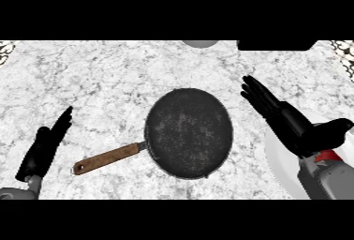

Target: Pick the pear from the plate and place it in the pan

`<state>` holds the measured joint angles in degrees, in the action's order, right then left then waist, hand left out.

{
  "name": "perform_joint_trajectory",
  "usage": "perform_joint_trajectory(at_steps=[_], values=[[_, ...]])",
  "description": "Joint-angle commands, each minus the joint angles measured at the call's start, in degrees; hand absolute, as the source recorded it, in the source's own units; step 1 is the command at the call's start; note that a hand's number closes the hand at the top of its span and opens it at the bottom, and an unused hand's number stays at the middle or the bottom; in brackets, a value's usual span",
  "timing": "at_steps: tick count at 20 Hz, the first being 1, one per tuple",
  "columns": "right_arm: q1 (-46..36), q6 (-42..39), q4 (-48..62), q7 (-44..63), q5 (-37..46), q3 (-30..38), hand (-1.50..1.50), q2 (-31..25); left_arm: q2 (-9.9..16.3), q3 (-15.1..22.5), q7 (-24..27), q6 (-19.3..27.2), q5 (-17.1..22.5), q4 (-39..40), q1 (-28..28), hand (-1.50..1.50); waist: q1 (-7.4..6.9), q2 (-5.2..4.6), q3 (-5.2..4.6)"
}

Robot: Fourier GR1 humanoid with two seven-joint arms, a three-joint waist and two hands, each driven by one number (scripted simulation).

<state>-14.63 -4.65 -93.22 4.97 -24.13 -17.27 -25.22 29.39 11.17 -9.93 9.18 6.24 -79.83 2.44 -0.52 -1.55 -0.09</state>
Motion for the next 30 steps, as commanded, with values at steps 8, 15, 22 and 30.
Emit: perform_joint_trajectory(at_steps=[8,15,22,30], values=[[13.36,31.28,22.54,13.44,6.69,24.41,-1.50,-11.65,-0.87,-2.93,3.30,3.45,0.32,-4.05,-1.22,0.00,6.62,0.63,-0.72],[22.85,43.75,19.56,34.27,11.74,24.14,-1.50,-19.88,-3.44,0.55,4.32,5.37,-2.25,-7.93,-4.64,0.00,2.56,1.98,-0.46],[27.39,27.03,3.39,54.40,8.22,20.22,-1.50,-34.65,-4.99,1.64,6.08,6.09,-3.63,-8.65,-7.16,0.00,1.49,1.88,-0.20],[15.33,14.11,4.63,63.17,-3.28,22.19,-1.50,-38.40,-3.85,0.96,1.70,3.17,-3.38,-11.69,-4.54,0.00,-0.69,1.38,0.08]])
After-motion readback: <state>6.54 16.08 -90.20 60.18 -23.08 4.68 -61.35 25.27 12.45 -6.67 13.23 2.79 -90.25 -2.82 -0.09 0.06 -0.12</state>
